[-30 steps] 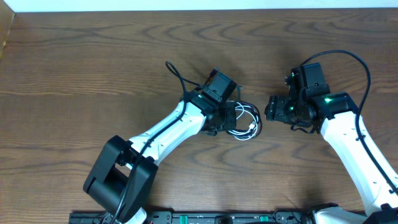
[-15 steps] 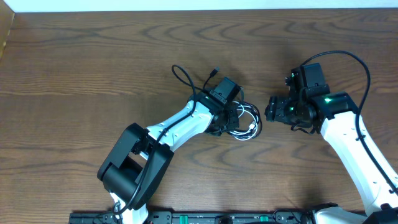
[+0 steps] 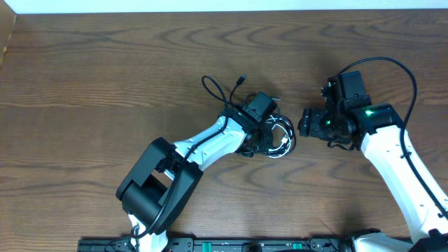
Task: Untangle cables
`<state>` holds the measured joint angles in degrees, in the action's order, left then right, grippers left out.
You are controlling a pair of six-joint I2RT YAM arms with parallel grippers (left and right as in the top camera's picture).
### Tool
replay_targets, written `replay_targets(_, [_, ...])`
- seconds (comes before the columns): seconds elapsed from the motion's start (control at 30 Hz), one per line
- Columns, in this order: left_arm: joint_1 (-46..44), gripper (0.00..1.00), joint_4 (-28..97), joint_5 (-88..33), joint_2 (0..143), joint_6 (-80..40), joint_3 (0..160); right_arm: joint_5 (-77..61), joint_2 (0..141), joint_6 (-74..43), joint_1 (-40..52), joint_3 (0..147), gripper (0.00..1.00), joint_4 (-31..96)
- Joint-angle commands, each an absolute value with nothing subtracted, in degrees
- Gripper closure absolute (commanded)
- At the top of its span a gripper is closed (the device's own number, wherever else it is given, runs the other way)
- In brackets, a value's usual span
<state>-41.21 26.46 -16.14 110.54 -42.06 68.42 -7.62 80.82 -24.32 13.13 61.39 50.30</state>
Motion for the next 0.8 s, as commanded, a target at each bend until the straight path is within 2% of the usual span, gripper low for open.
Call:
replay_targets(0.0, [-41.3, 0.79, 26.5, -13.7, 112.1, -42.3, 68.0, -6.7, 80.2, -24.1, 12.8, 61.6, 0.25, 50.4])
replay_targets(0.23, [-41.3, 0.8, 26.5, -11.8, 112.2, -42.3, 68.0, -6.7, 80.2, -24.1, 12.8, 61.6, 0.25, 50.4])
replay_targets(0.4, [-41.3, 0.68, 26.6, -5.0, 113.6, -42.4, 68.0, -6.7, 80.2, -24.1, 12.8, 61.6, 0.25, 50.4])
replay_targets(0.6, [-41.3, 0.67, 26.4, -3.3, 114.7, -42.3, 68.0, -6.5, 80.2, -24.1, 12.8, 61.6, 0.24, 50.4])
replay_targets(0.67, [-41.3, 0.72, 26.5, -3.4, 114.7, -42.3, 68.0, -6.5, 80.2, -24.1, 12.8, 61.6, 0.23, 50.4])
replay_targets(0.77, [-41.3, 0.87, 26.7, -3.4, 114.7, -42.3, 68.0, -6.5, 80.2, -24.1, 12.8, 61.6, 0.23, 50.4])
